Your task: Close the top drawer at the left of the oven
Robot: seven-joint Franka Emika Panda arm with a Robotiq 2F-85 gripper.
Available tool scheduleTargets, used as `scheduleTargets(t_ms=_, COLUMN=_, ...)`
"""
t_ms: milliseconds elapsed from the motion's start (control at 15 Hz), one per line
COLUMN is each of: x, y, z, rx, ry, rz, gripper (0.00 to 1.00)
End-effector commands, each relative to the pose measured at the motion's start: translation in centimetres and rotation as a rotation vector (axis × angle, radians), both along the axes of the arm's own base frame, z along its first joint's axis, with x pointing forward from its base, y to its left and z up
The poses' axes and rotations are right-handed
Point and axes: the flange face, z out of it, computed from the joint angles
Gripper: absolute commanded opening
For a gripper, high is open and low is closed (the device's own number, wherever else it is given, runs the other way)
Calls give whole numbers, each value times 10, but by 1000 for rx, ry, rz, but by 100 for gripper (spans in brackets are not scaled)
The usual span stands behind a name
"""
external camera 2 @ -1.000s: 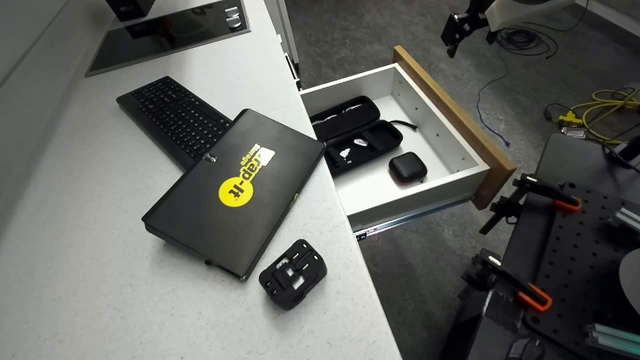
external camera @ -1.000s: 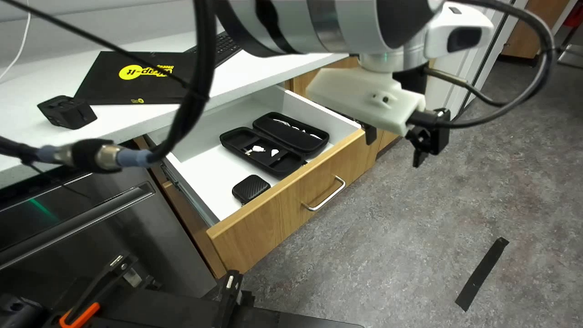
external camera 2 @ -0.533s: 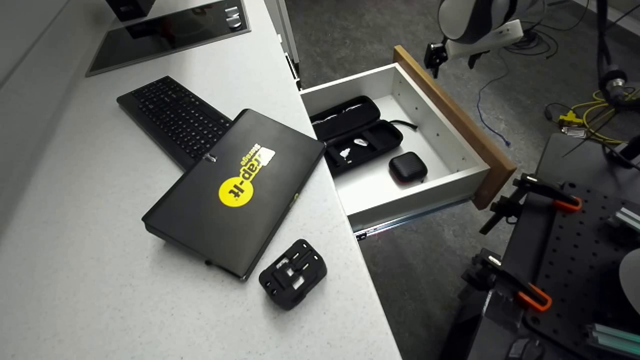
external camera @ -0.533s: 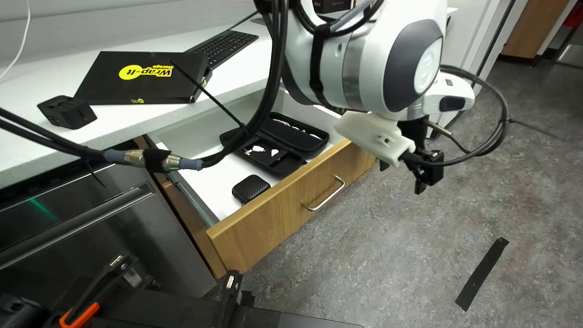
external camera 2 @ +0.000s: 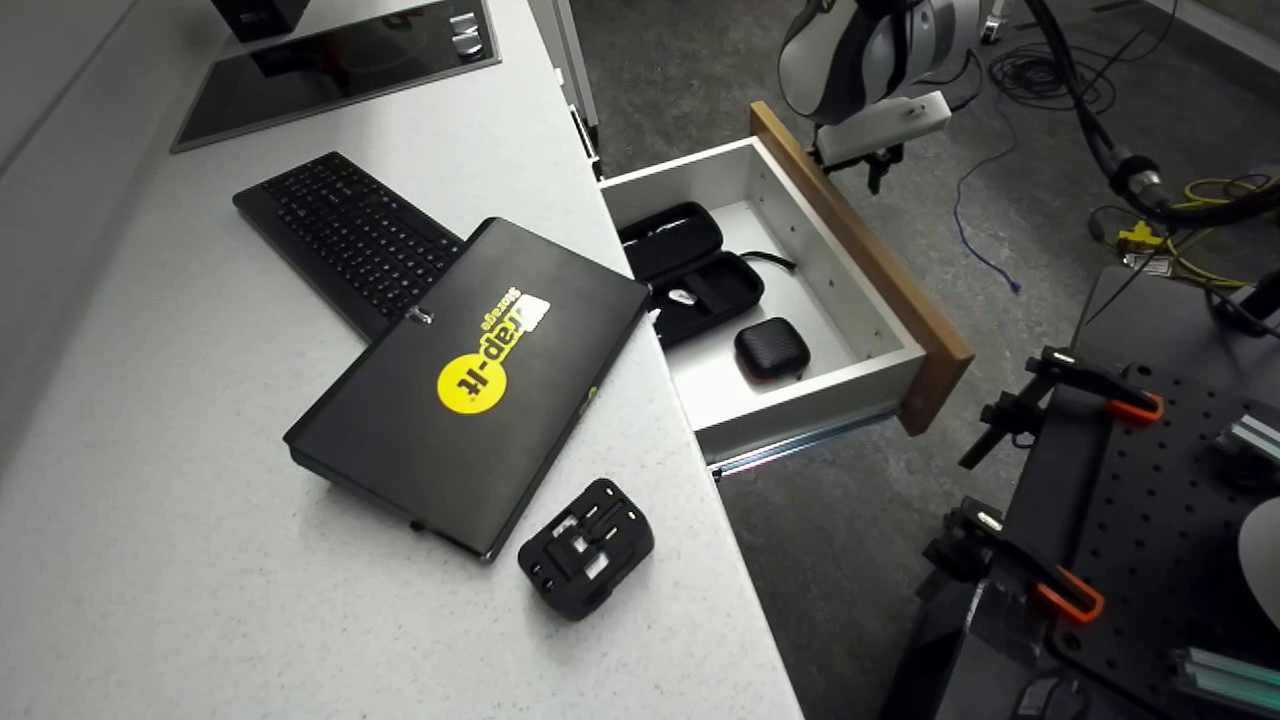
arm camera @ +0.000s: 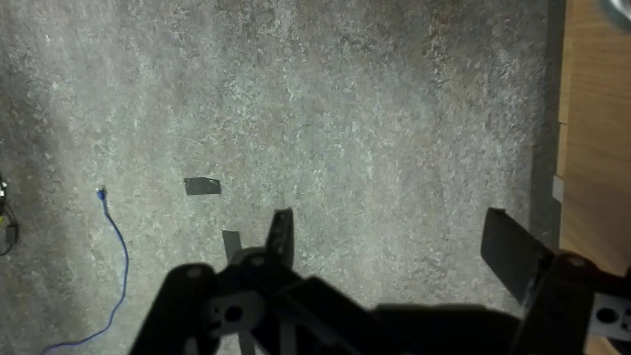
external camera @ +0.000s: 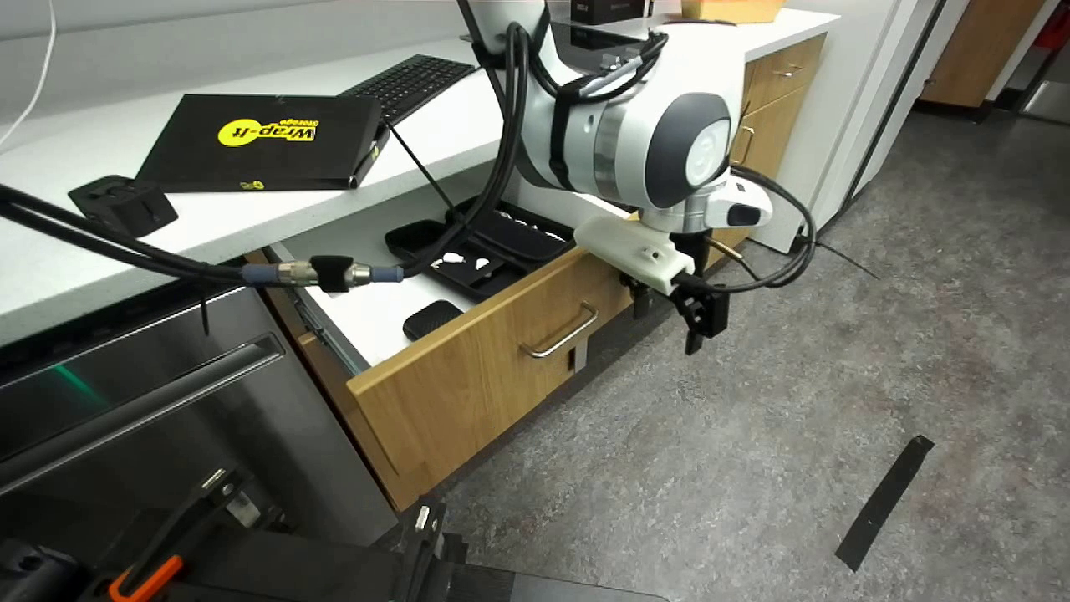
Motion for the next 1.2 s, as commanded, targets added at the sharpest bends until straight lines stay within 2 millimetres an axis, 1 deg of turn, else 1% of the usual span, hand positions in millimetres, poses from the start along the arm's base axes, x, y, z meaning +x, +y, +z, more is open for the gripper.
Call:
scheduleTargets(t_ms=0, x=44, y=35, z=2, rx=79, ry=-17, rz=96, gripper=100)
scheduleTargets(t_ms=267, x=85, y=76, z=15, rx=102, ry=-48, rz=172, gripper=100)
scheduleTargets(t_ms=400, x=98, y=92, z=21, rx=119, ry=-56, rz=194, gripper=100)
scheduleTargets(t_ms=467, x=81, y=80, z=17, rx=82, ry=-49, rz=175, gripper=100)
scheduleTargets(t_ms=533, x=85, y=85, z=19, rx=83, ry=-52, rz=185, gripper=100)
scheduleTargets(t_ms=600, x=85, y=87, z=18, rx=81, ry=-49, rz=188, gripper=100)
scheduleTargets(t_ms=800, x=81, y=81, z=17, rx=75, ry=-43, rz=180, gripper=100)
scheduleTargets(t_ms=1000, x=81, y=80, z=17, rx=74, ry=-42, rz=179, gripper=100)
scheduleTargets(t_ms=1133, x=82, y=80, z=9, rx=137, ry=-42, rz=191, gripper=100)
